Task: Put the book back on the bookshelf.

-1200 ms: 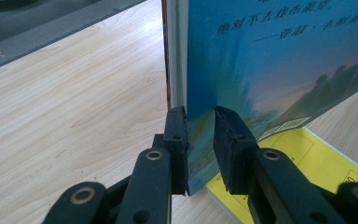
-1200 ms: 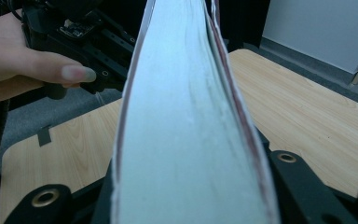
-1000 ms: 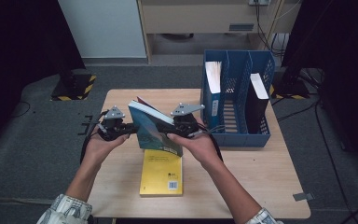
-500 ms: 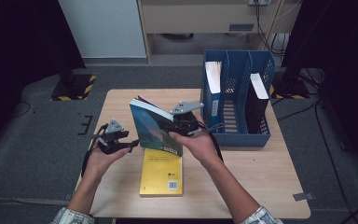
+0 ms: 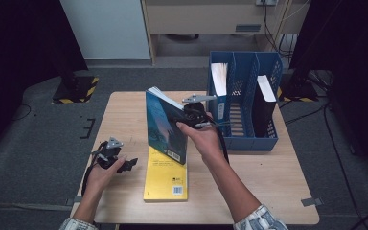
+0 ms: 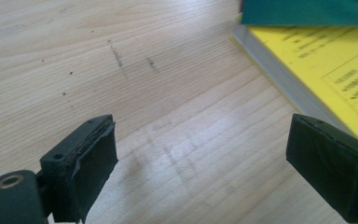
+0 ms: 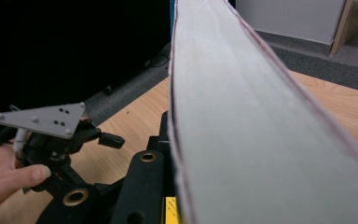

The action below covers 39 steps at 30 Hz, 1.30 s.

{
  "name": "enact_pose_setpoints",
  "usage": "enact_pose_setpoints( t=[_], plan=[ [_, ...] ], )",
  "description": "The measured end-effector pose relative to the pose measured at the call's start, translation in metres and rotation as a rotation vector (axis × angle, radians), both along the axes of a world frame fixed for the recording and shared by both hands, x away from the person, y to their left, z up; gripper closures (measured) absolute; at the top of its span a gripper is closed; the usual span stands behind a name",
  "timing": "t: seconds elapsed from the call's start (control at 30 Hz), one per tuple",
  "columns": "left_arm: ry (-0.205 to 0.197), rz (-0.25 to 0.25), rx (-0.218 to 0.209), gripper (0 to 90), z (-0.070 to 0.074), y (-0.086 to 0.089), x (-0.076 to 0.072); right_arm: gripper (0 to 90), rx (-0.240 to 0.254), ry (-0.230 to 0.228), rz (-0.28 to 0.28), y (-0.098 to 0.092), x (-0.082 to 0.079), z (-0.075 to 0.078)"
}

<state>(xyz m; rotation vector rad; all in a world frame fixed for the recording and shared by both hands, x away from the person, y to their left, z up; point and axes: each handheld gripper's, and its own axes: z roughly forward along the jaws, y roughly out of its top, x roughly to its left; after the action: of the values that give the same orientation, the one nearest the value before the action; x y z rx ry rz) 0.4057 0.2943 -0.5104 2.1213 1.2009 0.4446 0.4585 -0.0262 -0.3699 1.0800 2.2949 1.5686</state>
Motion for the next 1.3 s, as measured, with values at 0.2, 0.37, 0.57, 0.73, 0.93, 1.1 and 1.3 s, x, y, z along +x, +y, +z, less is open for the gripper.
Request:
enact_pose_setpoints(
  t=[0.2, 0.37, 0.57, 0.73, 0.93, 1.1, 1.3],
  plan=[
    [0.024, 0.016, 0.018, 8.0, -0.005, 0.002, 0.003, 74.2, 0.023, 0.012, -0.018, -0.010, -0.003, 0.008],
    [0.036, 0.009, 0.018, 8.0, -0.008, -0.002, 0.003, 74.2, 0.035, 0.007, -0.023, -0.021, -0.012, 0.015],
    [0.040, 0.008, 0.016, 8.8, -0.007, -0.001, 0.003, 74.2, 0.046, 0.025, -0.028, -0.038, -0.024, 0.019],
    [0.053, -0.004, 0.019, 8.4, -0.009, -0.003, 0.003, 74.1, 0.041, 0.035, -0.037, -0.053, -0.033, 0.018],
    [0.066, 0.005, 0.026, 7.4, -0.012, -0.003, 0.004, 74.1, 0.036, 0.048, -0.053, -0.071, -0.040, 0.015],
    [0.084, 0.005, 0.052, 5.9, -0.014, -0.005, 0.004, 74.1, 0.046, 0.060, -0.066, -0.084, -0.047, 0.014],
    [0.066, 0.011, 0.058, 5.0, -0.016, -0.005, 0.003, 74.1, 0.042, 0.059, -0.084, -0.099, -0.053, 0.011]
  ],
)
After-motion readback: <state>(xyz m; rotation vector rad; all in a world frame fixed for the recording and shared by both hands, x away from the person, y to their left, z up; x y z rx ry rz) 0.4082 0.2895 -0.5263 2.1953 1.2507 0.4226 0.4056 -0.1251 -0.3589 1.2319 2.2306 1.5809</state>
